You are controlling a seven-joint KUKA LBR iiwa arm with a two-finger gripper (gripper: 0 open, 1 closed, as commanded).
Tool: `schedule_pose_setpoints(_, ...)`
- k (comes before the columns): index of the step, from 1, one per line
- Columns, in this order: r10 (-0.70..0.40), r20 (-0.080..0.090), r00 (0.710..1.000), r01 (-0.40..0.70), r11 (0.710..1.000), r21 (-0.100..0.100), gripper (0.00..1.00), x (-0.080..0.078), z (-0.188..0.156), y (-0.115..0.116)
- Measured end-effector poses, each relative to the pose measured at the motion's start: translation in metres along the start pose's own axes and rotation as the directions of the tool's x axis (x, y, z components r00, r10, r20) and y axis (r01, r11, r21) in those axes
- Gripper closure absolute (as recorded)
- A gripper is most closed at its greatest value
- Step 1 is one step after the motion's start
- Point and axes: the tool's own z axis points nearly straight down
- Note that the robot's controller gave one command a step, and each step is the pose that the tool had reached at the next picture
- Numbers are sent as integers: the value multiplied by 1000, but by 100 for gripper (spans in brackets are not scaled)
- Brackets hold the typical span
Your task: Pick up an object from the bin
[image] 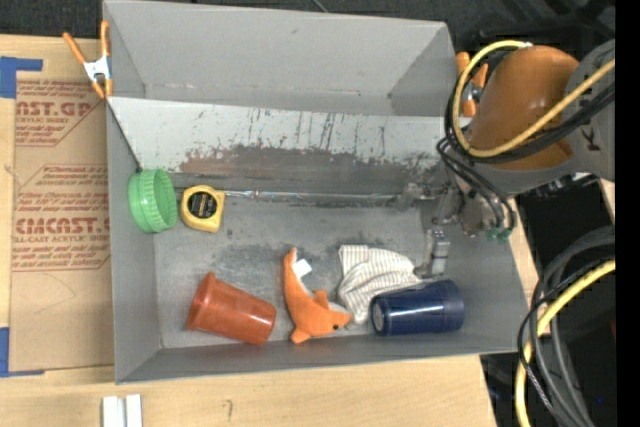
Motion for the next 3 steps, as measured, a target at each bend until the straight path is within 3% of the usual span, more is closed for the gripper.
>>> schedule_pose_setpoints(1, -1, 8, 1000, 1, 1000, 1, 0, -2, -4, 0)
schedule_pose_setpoints(2, -81, 12, 997, 81, 997, 2, 0, 24, 37, 6)
schedule_pose_setpoints(3, -236, -11, 972, 236, 972, -1, 100, 50, 84, 36)
